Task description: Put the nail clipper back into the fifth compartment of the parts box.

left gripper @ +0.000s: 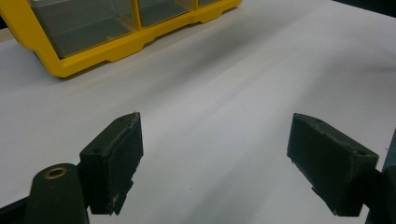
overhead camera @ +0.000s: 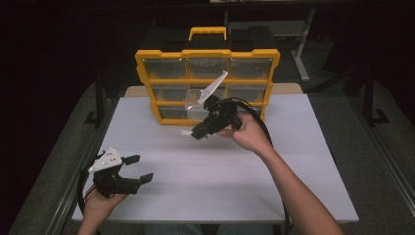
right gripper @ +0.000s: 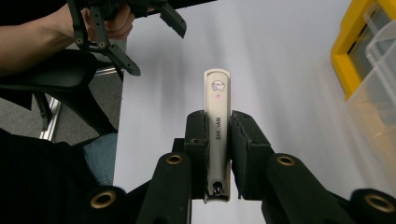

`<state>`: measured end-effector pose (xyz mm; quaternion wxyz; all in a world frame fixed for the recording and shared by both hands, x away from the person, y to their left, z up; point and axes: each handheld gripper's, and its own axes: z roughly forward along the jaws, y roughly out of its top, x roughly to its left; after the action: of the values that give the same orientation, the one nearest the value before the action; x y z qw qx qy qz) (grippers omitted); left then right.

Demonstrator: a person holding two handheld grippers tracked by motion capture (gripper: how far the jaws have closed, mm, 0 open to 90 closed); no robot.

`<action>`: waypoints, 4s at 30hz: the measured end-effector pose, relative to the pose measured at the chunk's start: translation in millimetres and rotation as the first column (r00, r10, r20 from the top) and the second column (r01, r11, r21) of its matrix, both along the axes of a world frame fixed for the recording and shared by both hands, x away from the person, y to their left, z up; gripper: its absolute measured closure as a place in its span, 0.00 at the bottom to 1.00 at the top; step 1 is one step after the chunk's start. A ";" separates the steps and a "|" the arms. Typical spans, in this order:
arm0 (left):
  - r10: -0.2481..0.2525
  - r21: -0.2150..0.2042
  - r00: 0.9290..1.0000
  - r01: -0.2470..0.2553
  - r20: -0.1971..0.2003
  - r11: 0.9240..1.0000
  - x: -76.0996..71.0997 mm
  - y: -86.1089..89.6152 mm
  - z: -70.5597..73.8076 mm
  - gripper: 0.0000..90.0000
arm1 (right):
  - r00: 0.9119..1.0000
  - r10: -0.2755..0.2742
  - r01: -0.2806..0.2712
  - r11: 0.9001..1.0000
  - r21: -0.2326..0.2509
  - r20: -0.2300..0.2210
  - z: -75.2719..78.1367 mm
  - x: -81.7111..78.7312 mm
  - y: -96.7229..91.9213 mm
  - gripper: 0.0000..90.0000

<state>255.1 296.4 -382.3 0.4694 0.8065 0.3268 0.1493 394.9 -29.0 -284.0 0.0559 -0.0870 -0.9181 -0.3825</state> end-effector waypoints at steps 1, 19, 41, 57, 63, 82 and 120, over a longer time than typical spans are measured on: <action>0.000 0.000 1.000 0.000 0.001 1.000 0.0 0.0 0.0 0.21 | 1.000 -0.003 0.003 1.000 0.002 -0.010 1.7 0.5 -0.3 0.84; -0.005 0.001 1.000 0.005 -0.005 1.000 1.5 -0.5 0.2 0.21 | 1.000 -0.002 0.002 1.000 -0.003 -0.002 26.3 12.7 2.0 0.84; -0.006 -0.004 1.000 0.006 0.000 1.000 0.9 -0.4 0.1 0.21 | 0.999 -0.020 0.019 1.000 0.015 0.047 57.3 34.9 1.2 0.84; -0.004 -0.011 1.000 0.004 -0.003 1.000 0.6 -1.1 -1.6 0.21 | 0.995 -0.058 0.056 0.998 0.020 0.077 73.8 50.0 -4.1 0.84; -0.005 -0.006 1.000 0.005 -0.003 1.000 0.5 -0.1 -1.1 0.21 | 0.994 -0.068 0.066 0.998 0.017 0.091 79.8 57.0 -4.4 0.84; -0.010 -0.001 1.000 0.010 -0.001 1.000 0.9 0.6 -1.1 0.21 | 0.983 -0.163 0.164 0.986 0.001 0.088 77.8 81.2 -22.7 0.84; -0.014 0.001 1.000 0.014 -0.005 1.000 1.3 -0.2 -1.9 0.20 | 0.967 -0.236 0.240 0.970 -0.035 0.092 58.9 95.5 -37.8 0.84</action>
<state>256.3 296.2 -384.2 0.4690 0.8095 0.3224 0.1443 490.3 -66.8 -225.1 -0.0325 -0.1813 -0.9112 -0.3685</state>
